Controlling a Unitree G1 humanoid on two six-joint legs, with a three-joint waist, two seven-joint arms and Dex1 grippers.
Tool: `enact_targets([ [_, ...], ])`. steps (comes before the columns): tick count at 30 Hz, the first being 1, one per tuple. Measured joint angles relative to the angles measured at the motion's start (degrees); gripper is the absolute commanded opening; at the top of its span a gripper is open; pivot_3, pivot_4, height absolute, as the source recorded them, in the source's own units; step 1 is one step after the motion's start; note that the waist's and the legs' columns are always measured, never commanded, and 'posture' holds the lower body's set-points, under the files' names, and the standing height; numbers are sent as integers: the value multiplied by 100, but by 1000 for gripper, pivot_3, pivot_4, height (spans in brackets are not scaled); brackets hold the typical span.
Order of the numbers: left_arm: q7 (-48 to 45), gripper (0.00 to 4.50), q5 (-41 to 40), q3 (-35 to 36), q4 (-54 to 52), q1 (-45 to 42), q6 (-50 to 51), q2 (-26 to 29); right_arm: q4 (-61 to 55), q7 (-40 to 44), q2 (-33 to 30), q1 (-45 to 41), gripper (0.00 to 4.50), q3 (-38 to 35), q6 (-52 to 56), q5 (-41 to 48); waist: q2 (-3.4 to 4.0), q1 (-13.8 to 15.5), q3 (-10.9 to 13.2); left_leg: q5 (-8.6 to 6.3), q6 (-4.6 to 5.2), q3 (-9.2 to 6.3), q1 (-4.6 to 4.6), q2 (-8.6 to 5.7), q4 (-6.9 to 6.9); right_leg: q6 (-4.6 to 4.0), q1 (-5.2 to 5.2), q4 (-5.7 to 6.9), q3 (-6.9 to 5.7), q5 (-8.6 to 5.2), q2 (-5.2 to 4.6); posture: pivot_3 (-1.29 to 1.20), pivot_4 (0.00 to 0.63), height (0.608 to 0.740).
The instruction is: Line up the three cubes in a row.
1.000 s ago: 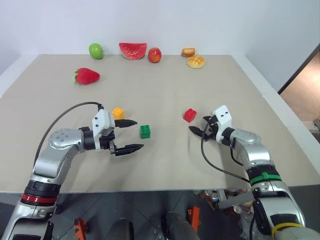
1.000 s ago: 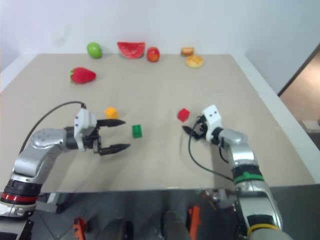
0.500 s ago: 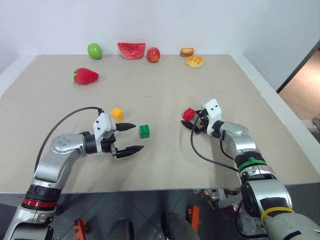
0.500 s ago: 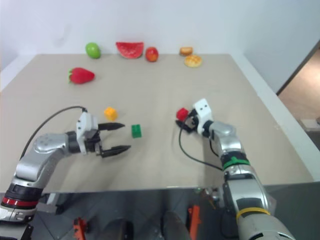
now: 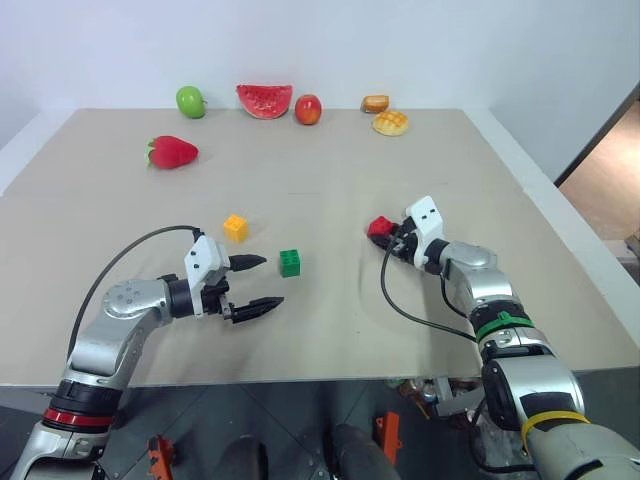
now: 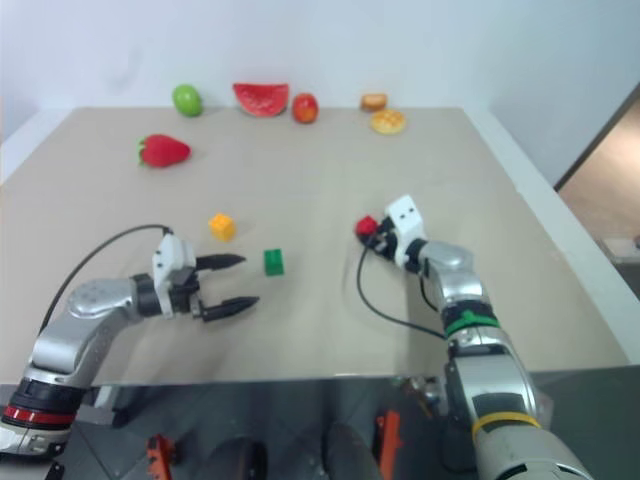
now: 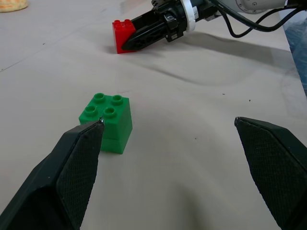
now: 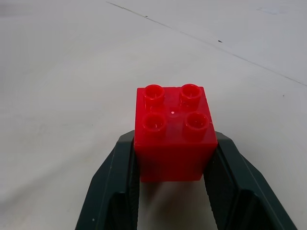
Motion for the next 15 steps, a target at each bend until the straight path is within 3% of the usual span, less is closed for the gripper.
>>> enact_targets([
  [7,-177,4500,-135,321,287,-142,194,297,-2614,2010,-1112,1683,1299,141,850,731,7,43,3,-3,4,-11,-9,-4,-2,5,0,-4,-25,-4,-11,0,150,740],
  [10,-395,4500,-232,371,327,-175,249,362,-3463,2332,-1188,2096,1299,155,1156,994,7,-13,4,-2,3,7,7,2,0,-1,1,-3,-16,0,-6,0,150,740],
  [15,-887,4500,-283,369,327,-95,258,727,-3689,2348,-1113,2122,1299,314,923,948,7,-10,4,16,7,3,17,4,0,16,6,-1,-13,-11,18,0,150,740],
])
